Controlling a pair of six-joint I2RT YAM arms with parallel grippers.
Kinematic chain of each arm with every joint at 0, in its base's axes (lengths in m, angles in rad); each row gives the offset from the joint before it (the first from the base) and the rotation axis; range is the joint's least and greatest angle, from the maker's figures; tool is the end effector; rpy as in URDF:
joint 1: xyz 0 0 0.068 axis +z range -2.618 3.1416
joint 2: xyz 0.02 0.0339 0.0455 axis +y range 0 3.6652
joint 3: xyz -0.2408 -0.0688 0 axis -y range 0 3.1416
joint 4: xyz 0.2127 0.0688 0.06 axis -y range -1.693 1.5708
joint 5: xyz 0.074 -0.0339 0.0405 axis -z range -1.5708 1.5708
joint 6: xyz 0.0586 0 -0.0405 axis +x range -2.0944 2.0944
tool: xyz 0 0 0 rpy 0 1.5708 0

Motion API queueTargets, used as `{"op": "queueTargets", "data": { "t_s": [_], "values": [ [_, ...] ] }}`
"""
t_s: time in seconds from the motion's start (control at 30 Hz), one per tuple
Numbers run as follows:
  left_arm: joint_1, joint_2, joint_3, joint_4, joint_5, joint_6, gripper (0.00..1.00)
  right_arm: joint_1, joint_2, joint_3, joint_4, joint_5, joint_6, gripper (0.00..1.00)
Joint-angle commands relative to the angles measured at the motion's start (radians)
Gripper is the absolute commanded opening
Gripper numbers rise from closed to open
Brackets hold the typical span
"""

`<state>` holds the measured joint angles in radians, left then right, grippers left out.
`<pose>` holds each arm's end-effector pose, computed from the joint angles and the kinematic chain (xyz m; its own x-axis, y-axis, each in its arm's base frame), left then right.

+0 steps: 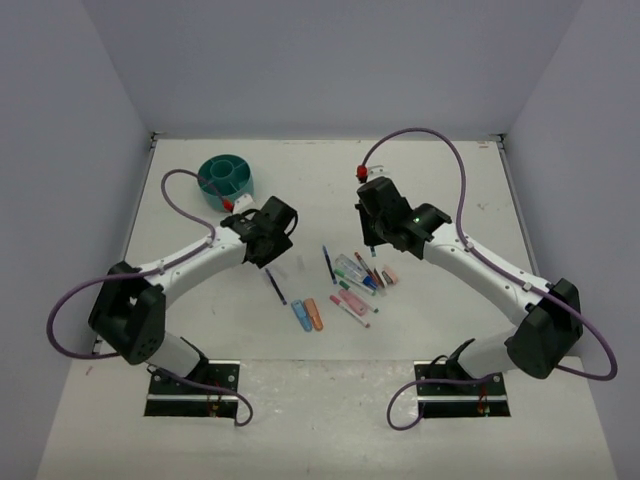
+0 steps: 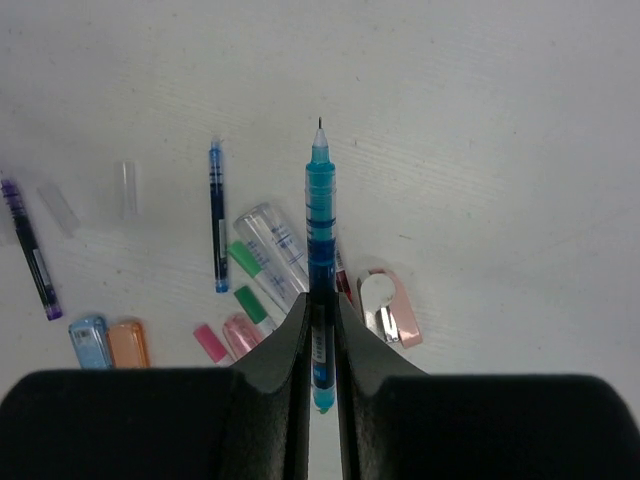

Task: Sort the stationery into containers
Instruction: Pick up the pen from the center of the board.

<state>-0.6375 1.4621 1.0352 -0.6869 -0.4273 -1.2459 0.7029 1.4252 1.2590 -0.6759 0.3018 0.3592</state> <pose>0.2302 -0.1403 0.2052 -0.6043 -0.6257 -0.4933 -0.5574 0.7744 -0.2995 0.2335 0.1750 0.2788 -0.6968 -0.1504 -0.7013 -0.2364 0.9713 0.0265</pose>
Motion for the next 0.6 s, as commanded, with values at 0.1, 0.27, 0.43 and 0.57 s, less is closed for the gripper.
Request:
{"op": "queueTargets", "data": {
  "t_s": [0.1,0.27,0.43,0.57],
  "values": [
    [-0.008,0.242,0.170,-0.090,-0.008,-0.090,0.37,0.005,-0.036,-0.048,0.109,-0.010,0.011,0.00],
    [-0.010,0.267,0.145,-0.091,0.008,-0.104,0.40,0.004,-0.026,-0.044,0.124,-0.013,-0.002,0.00],
    [-0.010,0.260,0.160,-0.113,0.001,-0.093,0.42,0.004,-0.004,-0.040,0.136,-0.023,-0.003,0.00],
    [-0.010,0.255,0.162,-0.112,-0.006,-0.090,0.42,0.006,0.013,-0.040,0.140,-0.030,-0.003,0.00]
  ]
}}
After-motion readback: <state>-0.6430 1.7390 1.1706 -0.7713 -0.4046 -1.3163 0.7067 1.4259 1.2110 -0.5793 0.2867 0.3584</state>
